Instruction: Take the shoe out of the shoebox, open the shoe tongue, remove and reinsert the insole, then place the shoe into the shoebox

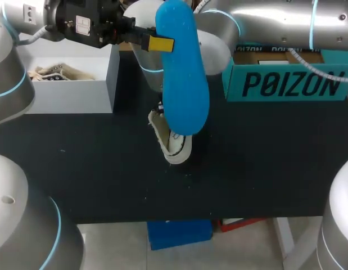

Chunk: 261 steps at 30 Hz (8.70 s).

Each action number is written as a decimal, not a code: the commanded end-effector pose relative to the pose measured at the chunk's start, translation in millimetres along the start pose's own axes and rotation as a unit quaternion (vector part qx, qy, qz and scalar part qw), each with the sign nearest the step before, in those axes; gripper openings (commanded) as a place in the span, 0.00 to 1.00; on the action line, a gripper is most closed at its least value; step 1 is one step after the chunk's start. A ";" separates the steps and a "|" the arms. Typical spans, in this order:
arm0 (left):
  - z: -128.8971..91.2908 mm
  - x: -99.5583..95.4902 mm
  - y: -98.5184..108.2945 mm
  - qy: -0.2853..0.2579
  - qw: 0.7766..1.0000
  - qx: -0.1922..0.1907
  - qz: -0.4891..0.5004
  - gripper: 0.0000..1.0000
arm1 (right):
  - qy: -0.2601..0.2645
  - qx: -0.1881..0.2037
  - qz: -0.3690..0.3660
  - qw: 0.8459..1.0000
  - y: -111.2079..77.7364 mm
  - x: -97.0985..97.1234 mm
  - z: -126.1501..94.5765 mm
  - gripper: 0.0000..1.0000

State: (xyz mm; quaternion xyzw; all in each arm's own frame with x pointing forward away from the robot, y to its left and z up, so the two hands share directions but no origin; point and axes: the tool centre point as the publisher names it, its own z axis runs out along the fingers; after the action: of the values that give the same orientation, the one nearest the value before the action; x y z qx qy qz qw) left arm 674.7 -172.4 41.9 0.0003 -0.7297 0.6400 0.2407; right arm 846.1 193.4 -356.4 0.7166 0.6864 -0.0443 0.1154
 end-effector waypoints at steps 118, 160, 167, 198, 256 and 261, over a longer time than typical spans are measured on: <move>12.5 16.3 56.1 -0.142 0.906 -0.121 0.379 0.00 | 0.653 -0.035 0.083 0.752 -9.2 -64.6 -88.9 1.00; 2.5 75.0 213.5 -0.216 0.654 -0.224 0.690 0.00 | 0.653 -0.035 0.083 0.752 -9.2 -64.6 -88.9 1.00; 3.9 75.1 213.2 -0.219 0.642 -0.222 0.700 0.00 | 0.653 -0.035 0.083 0.752 -9.2 -64.6 -88.9 1.00; -31.2 -22.2 325.0 -0.404 0.467 -0.121 0.777 0.00 | 0.653 -0.035 0.083 0.752 -9.2 -64.6 -88.9 1.00; 0.5 -92.6 307.4 -0.273 0.474 -0.205 0.812 0.00 | 0.653 -0.035 0.083 0.752 -9.2 -64.6 -88.9 1.00; -6.6 -111.7 305.0 -0.263 0.477 -0.200 0.814 0.00 | 0.653 -0.035 0.083 0.752 -9.2 -64.6 -88.9 1.00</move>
State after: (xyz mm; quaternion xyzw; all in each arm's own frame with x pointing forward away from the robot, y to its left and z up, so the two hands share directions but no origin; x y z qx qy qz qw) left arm 658.3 -136.7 -276.1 -0.4571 -0.5501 0.3406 -0.6103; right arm 825.6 150.1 -256.1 0.6206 0.5343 0.4671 -0.3335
